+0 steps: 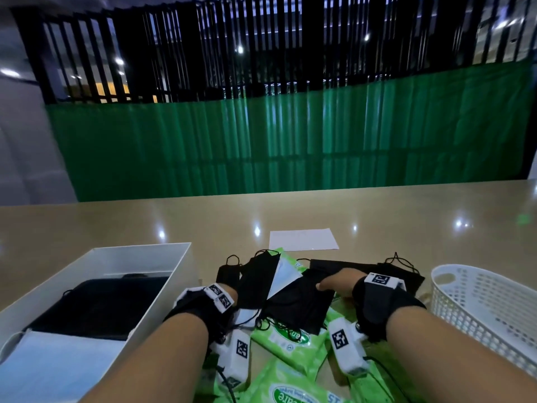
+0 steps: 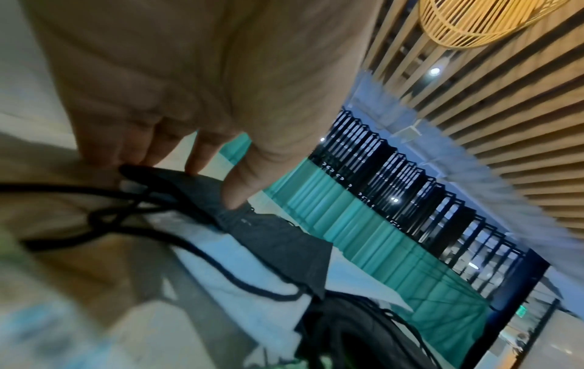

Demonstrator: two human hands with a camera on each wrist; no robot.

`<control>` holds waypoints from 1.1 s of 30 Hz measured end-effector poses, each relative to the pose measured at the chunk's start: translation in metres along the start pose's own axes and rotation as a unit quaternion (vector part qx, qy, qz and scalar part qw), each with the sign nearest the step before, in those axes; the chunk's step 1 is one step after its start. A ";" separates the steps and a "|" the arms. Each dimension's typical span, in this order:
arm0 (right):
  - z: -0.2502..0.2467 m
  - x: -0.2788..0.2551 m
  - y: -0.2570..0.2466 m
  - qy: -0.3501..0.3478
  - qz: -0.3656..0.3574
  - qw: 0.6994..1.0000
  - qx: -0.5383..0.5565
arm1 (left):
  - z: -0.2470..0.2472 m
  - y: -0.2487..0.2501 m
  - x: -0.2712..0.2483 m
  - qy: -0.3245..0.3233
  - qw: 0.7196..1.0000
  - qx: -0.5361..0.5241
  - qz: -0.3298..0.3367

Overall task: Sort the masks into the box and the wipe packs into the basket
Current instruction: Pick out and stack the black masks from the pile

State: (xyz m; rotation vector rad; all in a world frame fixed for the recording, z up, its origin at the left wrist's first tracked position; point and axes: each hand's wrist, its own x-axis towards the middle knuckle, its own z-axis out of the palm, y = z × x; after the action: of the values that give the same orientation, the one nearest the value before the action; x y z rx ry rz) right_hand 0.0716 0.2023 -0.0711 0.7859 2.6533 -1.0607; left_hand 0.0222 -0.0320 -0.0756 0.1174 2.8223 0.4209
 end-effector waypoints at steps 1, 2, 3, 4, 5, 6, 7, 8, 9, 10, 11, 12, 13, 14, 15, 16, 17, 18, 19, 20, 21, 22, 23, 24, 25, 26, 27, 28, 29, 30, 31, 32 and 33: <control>0.002 0.002 -0.002 -0.004 0.005 1.000 -0.005 | 0.000 -0.001 0.004 -0.004 0.999 -0.032 -0.043; 0.004 0.003 -0.003 -0.006 0.006 1.000 -0.013 | 0.000 -0.001 0.006 -0.025 0.996 -0.064 -0.056; 0.006 0.004 -0.004 -0.007 0.005 1.000 -0.016 | -0.003 0.001 0.006 -0.022 0.997 -0.041 -0.059; 0.008 0.006 -0.005 -0.006 0.003 1.000 -0.019 | -0.001 -0.001 0.013 0.000 0.999 -0.016 -0.045; 0.010 0.008 -0.006 0.000 0.003 1.000 -0.022 | -0.001 0.001 0.016 0.007 0.999 0.001 -0.040; 0.014 0.009 -0.006 0.009 0.006 1.000 -0.021 | 0.000 0.000 0.019 0.001 0.999 0.006 -0.032; 0.017 0.010 -0.006 0.019 0.013 1.000 -0.016 | 0.000 0.003 0.016 -0.009 0.999 0.002 -0.036; 0.020 0.014 -0.006 0.030 0.014 0.999 -0.017 | 0.004 0.002 0.019 -0.002 0.999 -0.038 -0.033; 0.024 0.019 -0.005 0.038 0.017 0.999 -0.010 | 0.005 0.001 0.021 -0.007 0.998 -0.049 -0.038; 0.029 0.024 -0.004 0.045 0.019 0.999 0.002 | 0.007 -0.001 0.024 -0.009 0.994 -0.097 -0.049; 0.033 0.028 -0.002 0.058 0.022 0.998 0.006 | 0.008 -0.002 0.023 0.001 0.991 -0.126 -0.038; 0.037 0.032 -0.001 0.066 0.020 0.998 -0.003 | 0.009 -0.004 0.029 0.017 0.987 -0.159 -0.023; 0.040 0.037 0.002 0.069 0.012 0.998 -0.007 | 0.008 -0.003 0.029 0.001 0.987 -0.161 0.001; 0.041 0.039 0.004 0.066 0.003 0.998 -0.002 | 0.008 -0.003 0.031 -0.012 0.980 -0.197 0.007; 0.041 0.040 0.004 0.060 -0.006 0.998 0.013 | 0.007 0.000 0.033 -0.022 0.970 -0.243 -0.013; 0.040 0.039 0.006 0.056 -0.014 0.998 0.023 | 0.008 0.002 0.039 -0.003 0.963 -0.268 -0.005; 0.038 0.038 0.007 0.052 -0.021 0.998 0.029 | 0.007 0.006 0.040 -0.003 0.962 -0.271 0.000; 0.037 0.035 0.009 0.052 -0.024 0.998 0.040 | 0.007 0.008 0.042 -0.007 0.957 -0.289 -0.006; 0.036 0.034 0.011 0.058 -0.037 0.995 0.070 | 0.005 0.012 0.040 -0.011 0.952 -0.306 -0.001; 0.036 0.030 0.014 0.062 -0.054 0.988 0.128 | 0.002 0.015 0.038 -0.009 0.945 -0.327 0.010; 0.035 0.026 0.017 0.064 -0.073 0.973 0.207 | -0.001 0.020 0.033 -0.005 0.938 -0.347 0.017; 0.034 0.021 0.021 0.063 -0.082 0.950 0.295 | -0.003 0.025 0.032 0.001 0.933 -0.359 0.022; 0.032 0.018 0.026 0.056 -0.080 0.918 0.385 | -0.003 0.029 0.029 0.004 0.926 -0.377 0.028; 0.028 0.014 0.031 0.039 -0.068 0.882 0.465 | -0.004 0.032 0.028 0.008 0.908 -0.417 0.035; 0.024 0.011 0.038 0.019 -0.056 0.844 0.532 | -0.004 0.035 0.027 0.013 0.883 -0.466 0.044; 0.020 0.008 0.045 0.003 -0.048 0.817 0.575 | -0.004 0.037 0.026 0.021 0.864 -0.500 0.047; 0.016 0.005 0.051 -0.009 -0.050 0.795 0.604 | -0.001 0.038 0.029 0.021 0.847 -0.529 0.052; 0.011 0.002 0.057 -0.012 -0.061 0.780 0.622 | 0.001 0.039 0.032 0.013 0.830 -0.553 0.066; 0.008 -0.002 0.062 -0.013 -0.077 0.762 0.643 | 0.000 0.043 0.026 -0.003 0.816 -0.572 0.082; 0.005 -0.005 0.067 -0.010 -0.093 0.749 0.656 | -0.003 0.047 0.015 -0.011 0.806 -0.583 0.096; 0.002 -0.006 0.072 -0.002 -0.102 0.741 0.664 | -0.005 0.053 0.007 -0.014 0.797 -0.594 0.111; 0.000 -0.007 0.074 0.006 -0.111 0.741 0.662 | -0.005 0.058 -0.001 -0.017 0.790 -0.601 0.123; -0.001 -0.008 0.076 0.017 -0.114 0.742 0.660 | -0.004 0.062 -0.005 -0.028 0.781 -0.609 0.135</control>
State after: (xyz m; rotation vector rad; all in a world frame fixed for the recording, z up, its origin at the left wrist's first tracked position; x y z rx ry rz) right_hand 0.1192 0.2454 -0.1124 0.5615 1.6130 -3.0225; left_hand 0.0276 0.0258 -0.0518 0.2333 1.9176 2.0987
